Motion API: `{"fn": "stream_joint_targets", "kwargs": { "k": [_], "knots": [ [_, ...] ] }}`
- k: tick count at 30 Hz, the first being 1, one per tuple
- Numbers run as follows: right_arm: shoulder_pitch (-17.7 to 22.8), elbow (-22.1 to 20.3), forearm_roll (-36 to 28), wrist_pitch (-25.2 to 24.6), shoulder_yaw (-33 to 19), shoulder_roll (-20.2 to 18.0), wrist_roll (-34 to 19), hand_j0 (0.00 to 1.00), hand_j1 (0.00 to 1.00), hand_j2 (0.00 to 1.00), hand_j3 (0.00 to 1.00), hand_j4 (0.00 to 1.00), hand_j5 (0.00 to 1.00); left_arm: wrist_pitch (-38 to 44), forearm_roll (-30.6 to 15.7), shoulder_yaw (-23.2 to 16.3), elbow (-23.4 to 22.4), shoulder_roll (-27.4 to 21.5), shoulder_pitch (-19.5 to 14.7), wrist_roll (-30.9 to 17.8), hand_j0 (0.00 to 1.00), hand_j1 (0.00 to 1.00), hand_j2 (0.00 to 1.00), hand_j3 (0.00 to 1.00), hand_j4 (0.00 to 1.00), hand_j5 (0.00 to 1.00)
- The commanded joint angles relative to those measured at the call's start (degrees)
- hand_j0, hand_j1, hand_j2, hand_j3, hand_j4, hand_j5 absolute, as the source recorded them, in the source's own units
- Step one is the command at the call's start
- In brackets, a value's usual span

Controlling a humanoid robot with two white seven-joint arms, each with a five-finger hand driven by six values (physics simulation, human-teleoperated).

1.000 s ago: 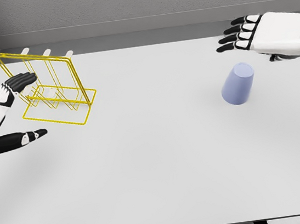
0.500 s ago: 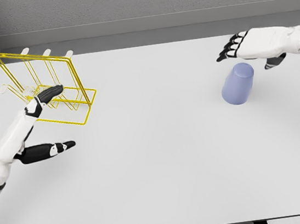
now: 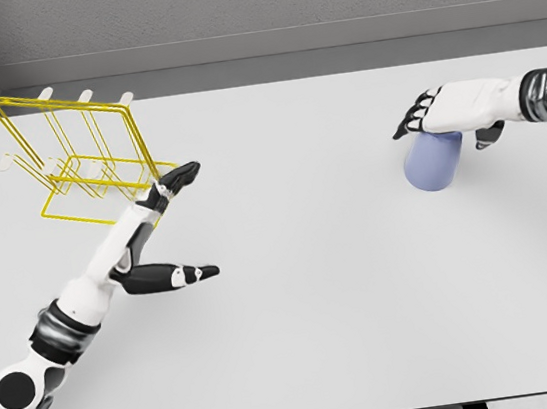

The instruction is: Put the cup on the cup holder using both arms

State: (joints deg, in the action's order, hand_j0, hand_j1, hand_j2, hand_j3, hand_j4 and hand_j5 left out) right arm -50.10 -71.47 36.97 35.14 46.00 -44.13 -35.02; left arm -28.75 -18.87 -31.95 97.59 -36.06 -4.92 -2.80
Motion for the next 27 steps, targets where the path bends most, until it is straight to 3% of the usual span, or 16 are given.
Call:
{"fn": "stream_joint_targets", "kwargs": {
  "k": [1, 3, 8, 11, 17, 22, 27],
  "knots": [
    [-0.09, -0.07, -0.14, -0.14, 0.05, 0.1, 0.02, 1.0, 1.0, 1.0, 1.0, 1.0, 1.0, 8.8, -6.27, -2.06, -0.82, 0.38, -0.18, -1.86, 1.0, 1.0, 1.0, 1.0, 1.0, 1.0],
    [-0.09, -0.25, -0.14, -0.14, 0.05, 0.01, 0.02, 1.0, 1.0, 1.0, 1.0, 1.0, 1.0, 13.55, -7.68, -2.24, -0.82, 0.38, -0.44, -2.04, 1.0, 1.0, 1.0, 1.0, 1.0, 1.0],
    [0.0, -0.69, -0.15, -0.14, 0.05, -0.08, 0.02, 0.99, 0.99, 0.99, 0.99, 0.99, 0.99, 13.64, -10.14, -2.67, -0.64, 0.38, -1.5, -5.55, 1.0, 1.0, 1.0, 1.0, 1.0, 1.0],
    [0.09, -0.69, -0.14, -0.14, 0.05, -0.08, 0.02, 0.9, 0.9, 0.9, 0.9, 0.9, 0.9, 13.64, -10.14, -3.47, -0.2, 0.11, -1.67, -8.1, 1.0, 1.0, 1.0, 1.0, 1.0, 1.0],
    [0.18, -1.13, -0.06, -0.14, 0.05, -0.43, 0.02, 0.89, 0.89, 0.89, 0.89, 0.89, 0.89, 19.7, -11.63, -3.38, -0.38, 0.38, -1.67, -8.28, 1.0, 1.0, 1.0, 1.0, 1.0, 1.0],
    [0.53, -3.24, -0.06, -0.14, 0.49, -1.31, 0.02, 0.89, 0.89, 0.89, 0.89, 0.89, 0.89, 23.48, -15.67, -3.29, -0.73, 0.38, -1.76, -8.28, 1.0, 1.0, 1.0, 1.0, 1.0, 1.0],
    [0.53, -3.24, 0.03, -0.14, 1.19, -1.22, 0.02, 0.85, 0.85, 0.85, 0.85, 0.85, 0.85, 22.95, -15.41, -3.29, -0.99, 0.38, -1.85, -8.37, 1.0, 1.0, 1.0, 1.0, 1.0, 1.0]
  ]
}}
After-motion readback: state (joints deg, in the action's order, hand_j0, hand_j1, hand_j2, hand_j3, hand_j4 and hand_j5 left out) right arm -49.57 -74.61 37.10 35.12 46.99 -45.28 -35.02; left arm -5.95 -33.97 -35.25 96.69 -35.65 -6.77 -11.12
